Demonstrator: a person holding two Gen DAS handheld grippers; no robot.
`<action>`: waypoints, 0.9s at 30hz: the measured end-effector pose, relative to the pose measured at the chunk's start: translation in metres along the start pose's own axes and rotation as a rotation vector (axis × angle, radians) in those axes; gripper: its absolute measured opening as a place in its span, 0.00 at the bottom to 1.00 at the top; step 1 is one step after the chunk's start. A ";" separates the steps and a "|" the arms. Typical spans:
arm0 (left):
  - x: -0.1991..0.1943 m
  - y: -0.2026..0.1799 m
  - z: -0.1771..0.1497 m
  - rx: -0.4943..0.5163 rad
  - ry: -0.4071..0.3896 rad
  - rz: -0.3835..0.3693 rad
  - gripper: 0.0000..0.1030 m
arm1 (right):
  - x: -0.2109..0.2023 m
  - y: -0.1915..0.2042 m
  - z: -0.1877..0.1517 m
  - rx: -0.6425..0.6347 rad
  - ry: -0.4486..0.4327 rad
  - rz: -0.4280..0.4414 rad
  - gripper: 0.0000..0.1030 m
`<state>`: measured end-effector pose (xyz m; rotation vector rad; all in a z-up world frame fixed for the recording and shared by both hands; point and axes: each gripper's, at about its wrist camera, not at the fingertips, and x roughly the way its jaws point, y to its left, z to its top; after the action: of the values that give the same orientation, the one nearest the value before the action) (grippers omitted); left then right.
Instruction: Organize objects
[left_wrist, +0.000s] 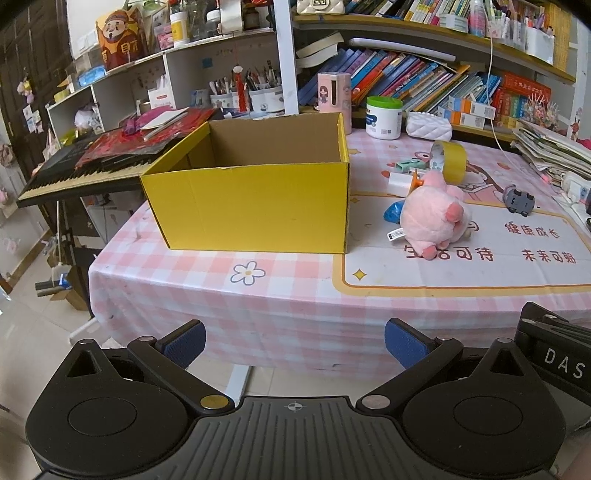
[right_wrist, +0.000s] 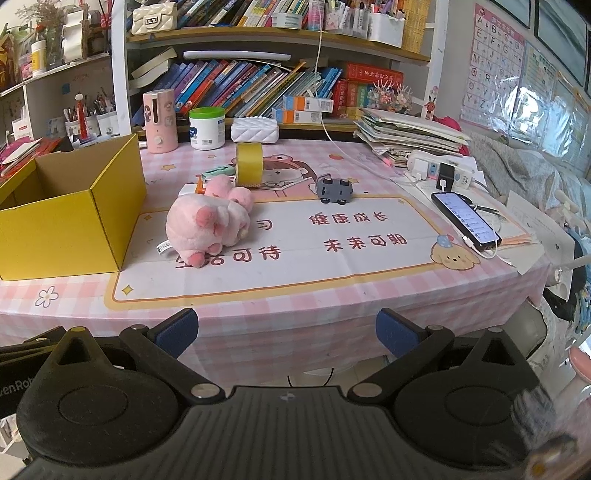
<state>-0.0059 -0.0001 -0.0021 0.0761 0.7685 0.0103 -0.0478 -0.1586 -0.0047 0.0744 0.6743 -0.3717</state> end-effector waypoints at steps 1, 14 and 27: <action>0.000 0.000 0.000 0.001 0.000 0.000 1.00 | 0.000 -0.001 0.000 0.002 0.001 0.000 1.00; 0.000 -0.002 0.001 0.004 0.001 -0.001 1.00 | 0.001 -0.002 0.002 0.004 0.008 -0.002 1.00; 0.005 -0.001 0.003 0.003 0.010 -0.005 1.00 | 0.007 0.003 0.003 -0.005 0.027 -0.004 1.00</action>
<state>0.0000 -0.0012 -0.0034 0.0771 0.7786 0.0050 -0.0395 -0.1586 -0.0068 0.0739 0.7025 -0.3733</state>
